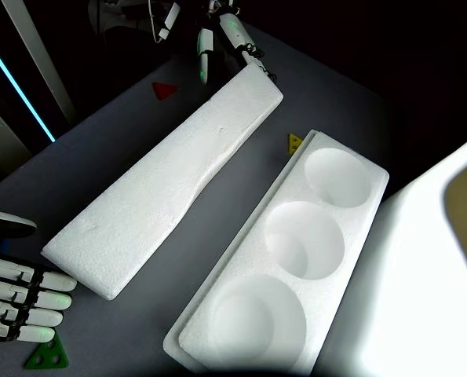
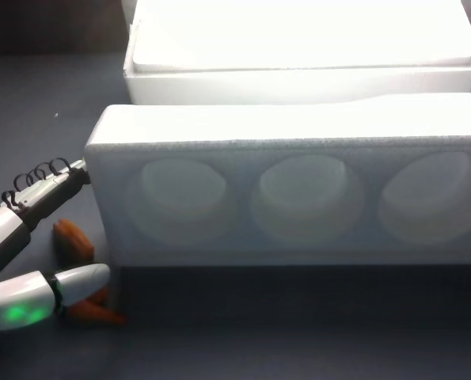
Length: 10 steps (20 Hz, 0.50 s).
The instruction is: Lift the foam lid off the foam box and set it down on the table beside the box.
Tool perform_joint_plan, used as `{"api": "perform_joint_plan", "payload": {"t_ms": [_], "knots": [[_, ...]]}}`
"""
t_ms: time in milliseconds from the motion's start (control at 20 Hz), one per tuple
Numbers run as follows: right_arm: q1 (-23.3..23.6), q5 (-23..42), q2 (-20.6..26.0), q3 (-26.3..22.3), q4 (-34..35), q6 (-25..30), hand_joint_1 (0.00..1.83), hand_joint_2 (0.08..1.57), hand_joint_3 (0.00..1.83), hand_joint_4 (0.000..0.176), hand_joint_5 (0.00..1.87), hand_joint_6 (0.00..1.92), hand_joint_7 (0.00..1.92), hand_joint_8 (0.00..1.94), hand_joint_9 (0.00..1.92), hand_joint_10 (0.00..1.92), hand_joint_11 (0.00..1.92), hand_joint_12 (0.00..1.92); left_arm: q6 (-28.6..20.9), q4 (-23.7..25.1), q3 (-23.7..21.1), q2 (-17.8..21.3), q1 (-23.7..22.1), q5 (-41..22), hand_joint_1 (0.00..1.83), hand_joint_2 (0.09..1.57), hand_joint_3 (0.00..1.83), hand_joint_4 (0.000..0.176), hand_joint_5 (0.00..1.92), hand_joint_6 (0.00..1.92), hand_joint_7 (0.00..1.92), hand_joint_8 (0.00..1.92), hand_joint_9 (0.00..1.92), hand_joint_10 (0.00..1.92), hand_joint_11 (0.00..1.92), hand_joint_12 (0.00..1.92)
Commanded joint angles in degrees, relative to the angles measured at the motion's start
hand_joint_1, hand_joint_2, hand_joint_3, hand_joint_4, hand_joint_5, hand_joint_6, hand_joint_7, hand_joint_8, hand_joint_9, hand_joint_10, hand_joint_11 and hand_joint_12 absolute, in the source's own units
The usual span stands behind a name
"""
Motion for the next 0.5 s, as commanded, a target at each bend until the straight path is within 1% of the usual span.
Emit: {"api": "perform_joint_plan", "payload": {"t_ms": [0,100,200,250,400,450], "knots": [[0.36,6.14,0.1,0.3,-0.26,0.43,0.59,1.3,0.0,0.0,0.0,0.0,0.0,0.0,0.0,0.0,0.0,0.0,-0.41,0.68,0.43,-0.45,-0.38,-6.21,0.63,1.21,0.0,0.102,0.0,0.0,0.0,0.0,0.0,0.0,0.0,0.0],[0.36,6.02,-0.11,0.37,-0.01,0.43,0.6,1.31,0.0,0.0,0.0,0.0,0.0,0.0,0.0,0.0,0.0,0.0,-0.87,0.53,0.96,-0.93,-0.47,-5.61,0.63,1.2,0.0,0.095,0.0,0.0,0.0,0.0,0.0,0.0,0.0,0.0],[0.36,5.58,-0.2,0.56,0.36,0.43,0.62,1.3,0.0,0.0,0.0,0.0,0.0,0.0,0.0,0.0,0.0,0.0,-1.22,0.41,1.43,-1.34,-0.66,-4.71,0.63,1.2,0.0,0.101,0.0,0.0,0.0,0.0,0.0,0.0,0.0,0.0],[0.29,5.54,-0.2,0.6,0.62,0.43,0.62,1.3,0.0,0.0,0.0,0.0,0.0,0.0,0.0,0.0,0.0,0.0,-1.13,0.27,1.41,-1.32,-0.65,-4.41,0.63,1.2,0.0,0.101,0.0,0.0,0.0,0.0,0.0,0.0,0.0,0.0],[-0.12,5.56,-0.18,0.72,1.7,0.41,0.6,1.3,0.0,0.0,0.0,0.0,0.0,0.0,0.0,0.0,0.0,0.0,-0.73,-0.72,1.49,-1.29,-0.63,-4.6,0.66,1.19,0.0,0.07,0.0,0.0,0.0,0.0,0.0,0.0,0.0,0.0],[-0.18,5.56,-0.17,0.79,1.88,0.41,0.6,1.29,0.0,0.0,0.0,0.0,0.0,0.0,0.0,0.0,0.0,0.0,-0.58,-0.91,1.54,-1.2,-0.63,-4.63,0.64,1.19,0.0,0.079,0.0,0.0,0.0,0.0,0.0,0.0,0.0,0.0]]}}
